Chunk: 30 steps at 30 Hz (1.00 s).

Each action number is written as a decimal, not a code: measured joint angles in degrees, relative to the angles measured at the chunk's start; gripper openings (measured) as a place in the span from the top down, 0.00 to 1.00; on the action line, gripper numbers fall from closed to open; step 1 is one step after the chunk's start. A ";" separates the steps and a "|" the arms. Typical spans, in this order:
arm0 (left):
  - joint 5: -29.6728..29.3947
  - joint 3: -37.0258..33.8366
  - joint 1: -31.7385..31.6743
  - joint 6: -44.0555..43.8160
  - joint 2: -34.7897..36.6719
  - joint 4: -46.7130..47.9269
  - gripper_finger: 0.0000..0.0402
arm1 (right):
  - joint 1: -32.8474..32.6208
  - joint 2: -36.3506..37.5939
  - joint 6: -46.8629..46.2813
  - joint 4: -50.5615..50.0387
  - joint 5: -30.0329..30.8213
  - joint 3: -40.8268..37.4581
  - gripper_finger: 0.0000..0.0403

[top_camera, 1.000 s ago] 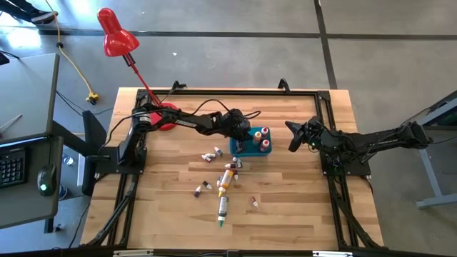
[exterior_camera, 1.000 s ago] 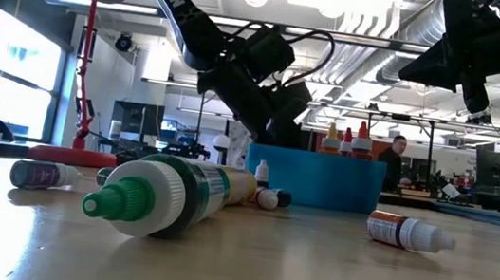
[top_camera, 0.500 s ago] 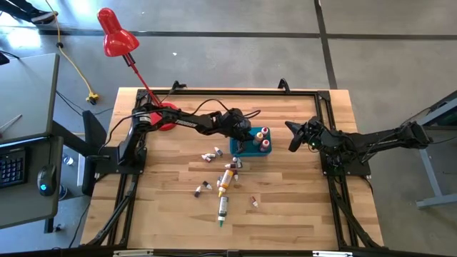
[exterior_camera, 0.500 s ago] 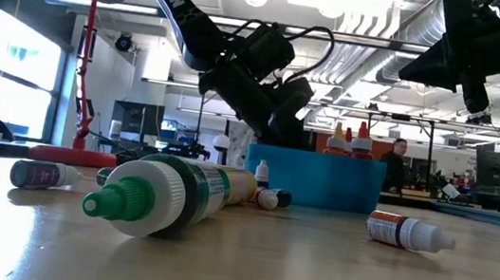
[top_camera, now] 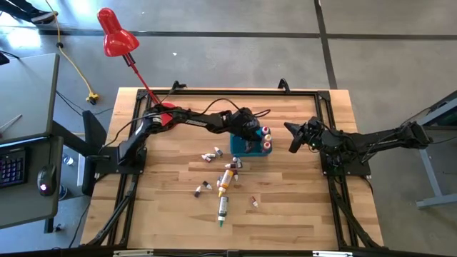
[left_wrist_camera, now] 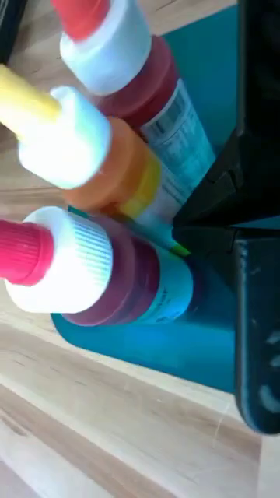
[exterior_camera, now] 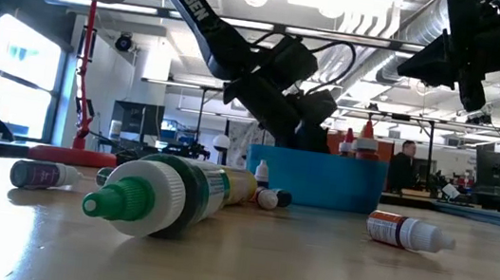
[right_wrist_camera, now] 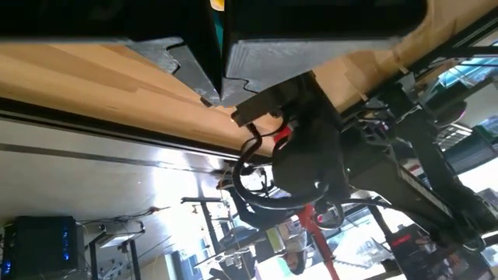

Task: Pick & Place food coloring
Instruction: Adjust the big yellow food coloring bottle in the blue bin, then put the big green food coloring bottle into the blue bin

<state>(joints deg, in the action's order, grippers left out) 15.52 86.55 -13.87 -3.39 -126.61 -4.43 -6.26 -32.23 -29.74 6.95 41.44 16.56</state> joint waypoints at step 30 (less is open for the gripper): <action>-7.57 -0.27 -0.34 11.17 41.24 56.25 1.00 | -2.60 -18.93 18.23 25.00 -24.33 -0.02 1.00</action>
<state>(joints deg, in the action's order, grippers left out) 7.95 86.27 -14.21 7.78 -85.36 51.82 -8.86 -51.16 -11.50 31.95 17.11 16.53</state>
